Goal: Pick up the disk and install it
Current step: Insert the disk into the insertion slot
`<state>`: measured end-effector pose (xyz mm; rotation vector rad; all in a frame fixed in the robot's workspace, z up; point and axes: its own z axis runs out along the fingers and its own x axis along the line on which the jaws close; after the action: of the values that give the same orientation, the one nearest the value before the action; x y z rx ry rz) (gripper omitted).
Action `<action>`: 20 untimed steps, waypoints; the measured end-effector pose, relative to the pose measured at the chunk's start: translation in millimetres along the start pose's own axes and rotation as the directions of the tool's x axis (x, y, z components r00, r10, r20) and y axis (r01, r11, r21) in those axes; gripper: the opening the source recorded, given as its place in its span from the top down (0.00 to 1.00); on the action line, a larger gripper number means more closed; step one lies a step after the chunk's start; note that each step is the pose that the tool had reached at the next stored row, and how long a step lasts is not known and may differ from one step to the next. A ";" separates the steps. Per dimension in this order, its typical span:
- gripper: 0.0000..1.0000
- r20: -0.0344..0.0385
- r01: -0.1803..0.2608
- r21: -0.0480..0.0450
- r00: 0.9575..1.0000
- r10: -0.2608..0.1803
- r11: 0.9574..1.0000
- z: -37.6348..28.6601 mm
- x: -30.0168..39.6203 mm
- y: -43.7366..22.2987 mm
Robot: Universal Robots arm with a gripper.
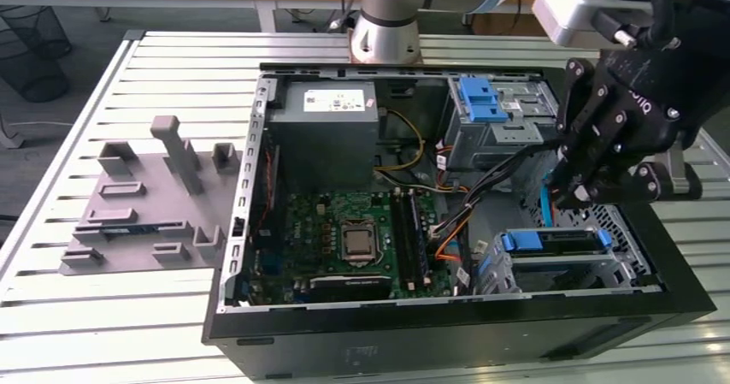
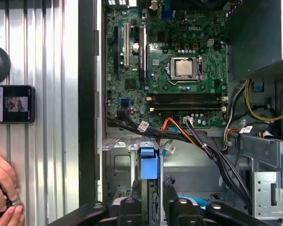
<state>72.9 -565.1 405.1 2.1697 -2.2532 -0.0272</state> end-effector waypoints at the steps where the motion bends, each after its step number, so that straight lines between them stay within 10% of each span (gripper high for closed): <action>1: 0.70 0.000 0.000 0.000 1.000 0.000 1.000 1.8 0.0 0.0; 5: 0.87 0.000 0.002 0.000 1.000 -0.002 1.000 9.2 0.0 -0.4; 20: 0.89 0.000 0.003 0.006 1.000 -0.003 1.000 23.8 0.1 -0.8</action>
<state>73.2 -565.2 381.3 2.1753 -2.2533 -0.0207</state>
